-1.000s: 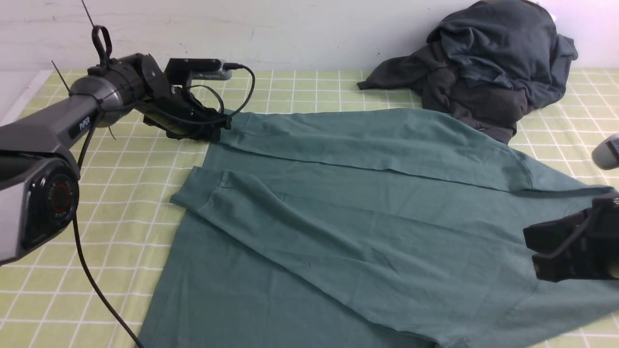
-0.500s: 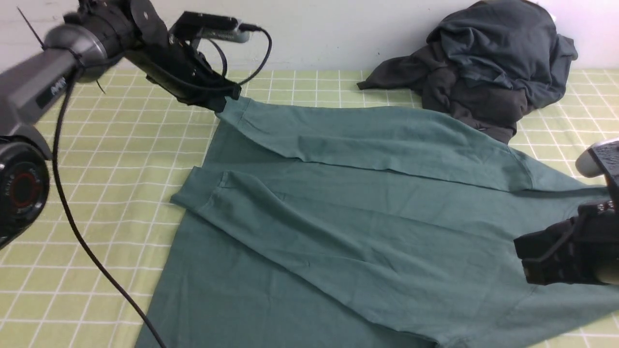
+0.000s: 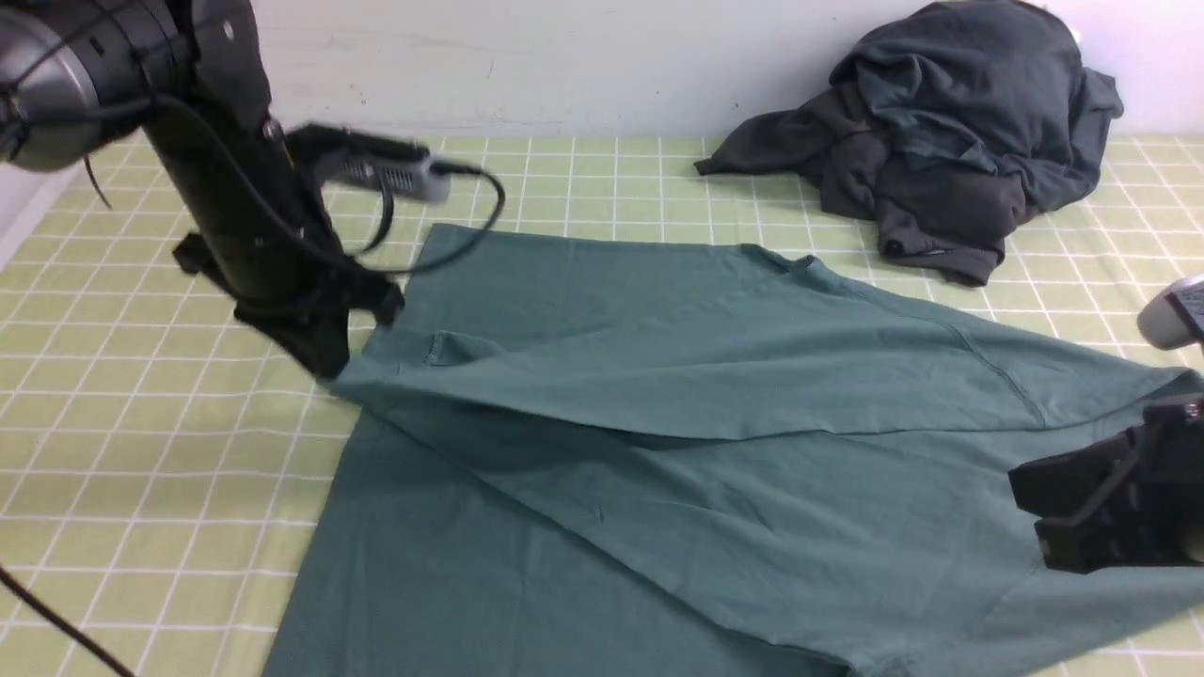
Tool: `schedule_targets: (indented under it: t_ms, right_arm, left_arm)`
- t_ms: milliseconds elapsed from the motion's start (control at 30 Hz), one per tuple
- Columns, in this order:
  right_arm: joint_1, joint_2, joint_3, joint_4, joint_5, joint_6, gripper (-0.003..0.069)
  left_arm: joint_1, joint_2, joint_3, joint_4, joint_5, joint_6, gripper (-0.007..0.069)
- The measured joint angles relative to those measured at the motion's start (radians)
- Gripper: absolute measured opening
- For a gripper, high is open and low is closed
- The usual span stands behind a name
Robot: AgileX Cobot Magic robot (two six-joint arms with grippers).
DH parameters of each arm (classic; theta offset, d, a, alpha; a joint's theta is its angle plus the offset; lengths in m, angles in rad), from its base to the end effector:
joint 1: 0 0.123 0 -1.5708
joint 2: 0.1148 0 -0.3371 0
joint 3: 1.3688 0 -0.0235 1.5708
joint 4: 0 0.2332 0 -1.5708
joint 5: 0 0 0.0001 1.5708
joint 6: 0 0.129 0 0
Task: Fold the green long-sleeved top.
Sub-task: Use the left arm to drag and drop the cuff onto the cuff closest to the left arm, then use both arms simultaneously to clamp the lower edge of the clothing fabric
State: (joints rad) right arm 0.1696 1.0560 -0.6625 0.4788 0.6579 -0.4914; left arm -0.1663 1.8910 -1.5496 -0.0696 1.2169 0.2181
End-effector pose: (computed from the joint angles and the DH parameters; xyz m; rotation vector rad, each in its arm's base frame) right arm 0.1657 0.0653 0.2880 -0.4538 2.4237 0.3826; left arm 0.3798 -0.0723 0.2647 0.5493 2.9887 -0.0971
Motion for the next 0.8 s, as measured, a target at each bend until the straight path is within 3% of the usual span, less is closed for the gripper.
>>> schedule_targets:
  t_ms: [100,200,267,333,500,800]
  right_arm:
    - [0.0,-0.002,0.0,0.003,-0.003,-0.002,-0.0014]
    - [0.0,-0.002,0.0,0.004,-0.002,-0.002,-0.0014]
    - [0.0,-0.002,0.0,0.004,0.005,-0.005,-0.0014]
    - [0.0,-0.002,0.0,0.004,0.036,-0.023,-0.0014]
    - [0.0,-0.002,0.0,0.004,0.079,-0.053,-0.0014]
    - [0.0,-0.002,0.0,0.064,0.09,-0.105,-0.0014]
  left_arm:
    - [-0.015,-0.024,0.093,0.016,-0.072,-0.003,0.0039]
    - [-0.019,-0.028,0.125,0.027,-0.122,-0.006,0.0106]
    - [-0.019,-0.037,0.135,0.028,-0.113,-0.006,0.017]
    - [-0.019,-0.057,0.173,0.022,-0.084,-0.009,0.0287]
    - [-0.039,-0.115,0.369,0.011,-0.044,0.02,0.045]
    - [-0.175,-0.364,0.732,0.116,-0.231,0.382,0.0472]
